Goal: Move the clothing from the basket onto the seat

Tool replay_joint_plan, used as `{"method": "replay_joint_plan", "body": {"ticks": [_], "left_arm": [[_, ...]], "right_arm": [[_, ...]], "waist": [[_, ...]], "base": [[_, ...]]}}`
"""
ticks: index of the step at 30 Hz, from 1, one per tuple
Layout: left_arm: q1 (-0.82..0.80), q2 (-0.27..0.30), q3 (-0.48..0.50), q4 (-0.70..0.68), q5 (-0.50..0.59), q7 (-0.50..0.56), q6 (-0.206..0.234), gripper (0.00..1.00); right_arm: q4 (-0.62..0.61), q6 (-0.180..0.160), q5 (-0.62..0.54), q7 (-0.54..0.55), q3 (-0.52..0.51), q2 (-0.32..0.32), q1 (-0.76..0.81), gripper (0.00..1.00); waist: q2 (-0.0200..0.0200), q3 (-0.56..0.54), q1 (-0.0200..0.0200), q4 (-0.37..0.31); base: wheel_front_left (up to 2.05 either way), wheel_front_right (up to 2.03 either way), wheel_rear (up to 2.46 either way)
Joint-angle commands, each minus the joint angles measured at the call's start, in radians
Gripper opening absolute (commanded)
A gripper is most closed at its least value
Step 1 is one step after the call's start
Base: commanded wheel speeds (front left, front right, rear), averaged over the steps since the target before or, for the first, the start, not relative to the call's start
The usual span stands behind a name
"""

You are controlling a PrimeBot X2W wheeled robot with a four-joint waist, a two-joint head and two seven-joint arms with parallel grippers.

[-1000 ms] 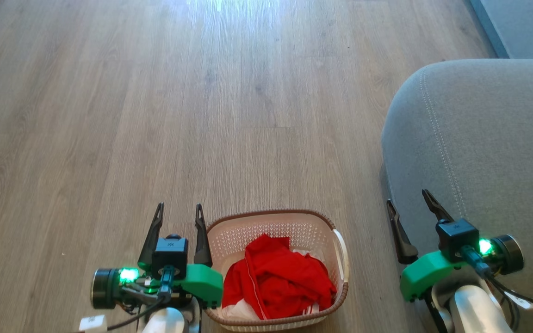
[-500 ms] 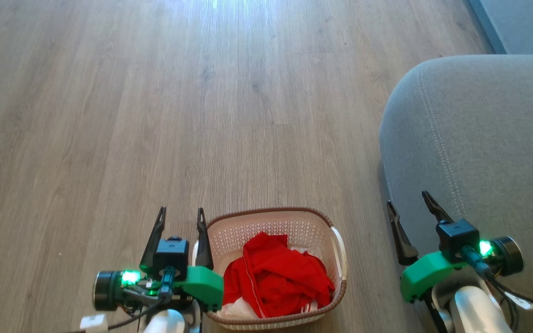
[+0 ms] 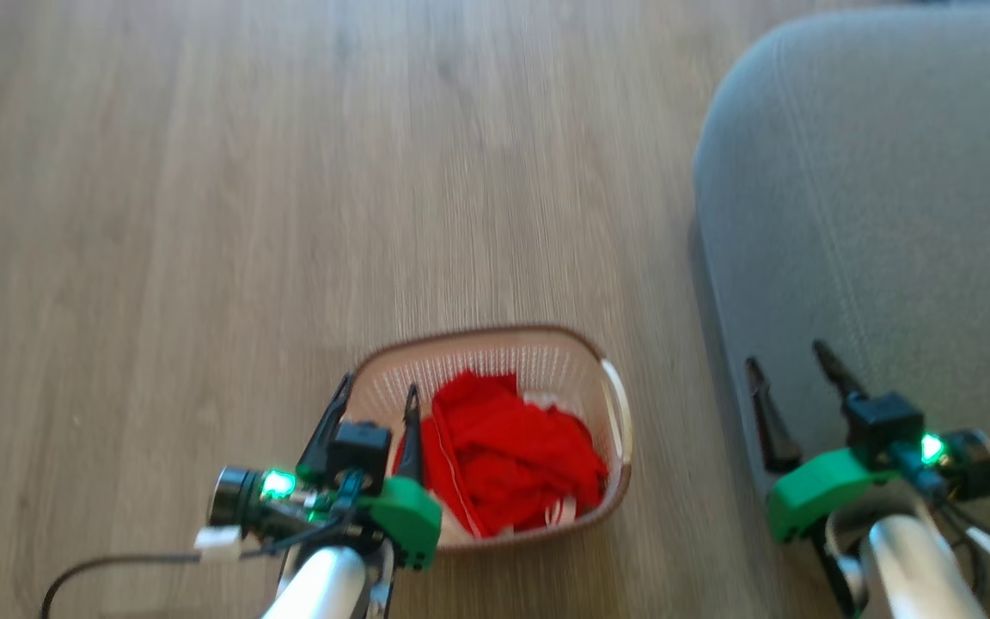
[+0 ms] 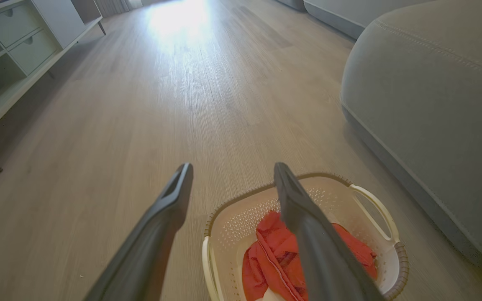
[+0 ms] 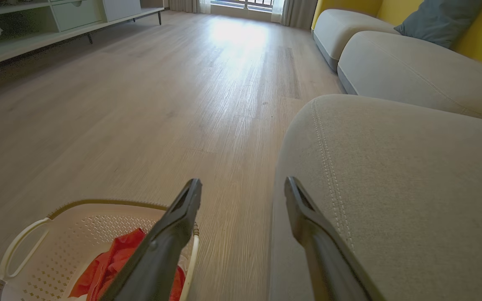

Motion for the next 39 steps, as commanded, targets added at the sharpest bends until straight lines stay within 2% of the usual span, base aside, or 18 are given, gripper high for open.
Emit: {"method": "replay_joint_plan", "body": {"ticks": [1,16,19,24,30,39], "left_arm": [[-0.055,0.008,0.013,-0.002,-0.01,-0.013,-0.004,1.0],[-0.428,0.008,-0.24,0.361,-0.039,-0.013,-0.079,1.0],[-0.478,0.008,-0.282,0.409,-0.05,-0.013,-0.097,1.0],[-0.57,0.008,-0.357,0.526,-0.125,-0.012,-0.17,1.0],[-0.655,0.008,-0.445,0.63,-0.191,0.028,-0.232,1.0],[-0.732,0.008,-0.548,0.711,-0.249,0.136,-0.265,1.0]], "right_arm": [[-0.039,0.007,0.007,-0.01,0.016,-0.02,-0.051,1.0],[-0.103,0.007,0.057,-0.01,0.014,-0.065,-0.161,1.0],[-0.117,0.007,0.061,-0.01,0.009,-0.071,-0.176,1.0],[-0.142,0.007,0.069,-0.01,0.014,-0.074,-0.214,1.0],[-0.159,0.007,0.079,-0.01,0.016,-0.056,-0.247,1.0],[-0.173,0.007,0.088,-0.01,0.041,-0.034,-0.273,1.0]], "waist": [[0.0,0.092,0.0,-0.019],[0.0,0.499,0.0,-0.1],[0.0,0.542,0.0,-0.106],[0.0,0.63,0.0,-0.137],[0.0,0.703,0.0,-0.176],[0.0,0.775,0.0,-0.229]], "base": [[0.0,0.0,0.0],[0.0,0.0,0.0],[0.0,0.0,0.0],[0.0,0.0,0.0],[0.0,0.0,0.0],[0.0,0.0,0.0]]}}
